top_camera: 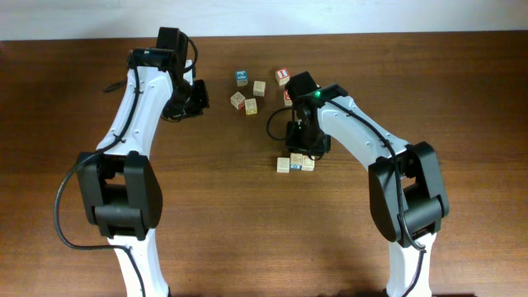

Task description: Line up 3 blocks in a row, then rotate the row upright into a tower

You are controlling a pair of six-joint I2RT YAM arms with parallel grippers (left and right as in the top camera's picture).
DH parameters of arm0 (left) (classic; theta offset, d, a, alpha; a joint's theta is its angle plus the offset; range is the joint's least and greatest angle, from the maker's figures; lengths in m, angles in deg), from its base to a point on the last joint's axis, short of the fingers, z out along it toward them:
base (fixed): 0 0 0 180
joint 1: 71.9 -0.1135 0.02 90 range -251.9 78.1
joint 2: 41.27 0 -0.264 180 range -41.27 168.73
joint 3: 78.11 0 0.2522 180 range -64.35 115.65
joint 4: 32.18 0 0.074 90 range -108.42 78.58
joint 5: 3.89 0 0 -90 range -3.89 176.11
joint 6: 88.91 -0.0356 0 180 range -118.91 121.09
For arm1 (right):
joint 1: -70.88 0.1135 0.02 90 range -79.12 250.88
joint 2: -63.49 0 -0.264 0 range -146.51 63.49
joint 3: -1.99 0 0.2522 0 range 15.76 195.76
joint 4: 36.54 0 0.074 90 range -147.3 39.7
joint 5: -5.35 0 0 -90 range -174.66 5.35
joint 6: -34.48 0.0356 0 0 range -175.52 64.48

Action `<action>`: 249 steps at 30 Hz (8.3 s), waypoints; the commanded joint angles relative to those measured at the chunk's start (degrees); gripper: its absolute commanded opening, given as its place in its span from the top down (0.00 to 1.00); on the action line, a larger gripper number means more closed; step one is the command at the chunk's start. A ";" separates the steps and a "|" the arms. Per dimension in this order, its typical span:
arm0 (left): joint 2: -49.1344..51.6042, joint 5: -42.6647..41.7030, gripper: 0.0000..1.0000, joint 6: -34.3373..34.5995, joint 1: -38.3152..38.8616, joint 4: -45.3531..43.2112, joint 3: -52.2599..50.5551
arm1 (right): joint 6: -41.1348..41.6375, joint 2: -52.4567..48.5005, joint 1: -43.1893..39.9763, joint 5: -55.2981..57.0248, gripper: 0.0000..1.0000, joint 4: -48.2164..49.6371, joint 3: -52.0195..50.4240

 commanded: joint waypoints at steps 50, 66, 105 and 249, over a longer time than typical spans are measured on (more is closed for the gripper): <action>-0.17 10.27 0.83 -2.25 -2.93 4.39 3.52 | 4.02 -0.04 12.94 -1.38 0.64 -8.52 2.62; -0.17 10.25 0.82 -2.25 -2.93 4.35 3.52 | 3.98 -1.77 12.90 0.55 0.64 -1.57 -0.39; -0.17 -20.44 1.00 -6.01 8.35 -5.33 -18.93 | -7.30 7.32 -14.58 -39.89 0.96 27.34 -26.69; -21.79 -1.05 0.01 -16.83 -0.50 16.81 14.82 | -21.86 54.25 -8.39 18.99 0.02 -33.88 38.10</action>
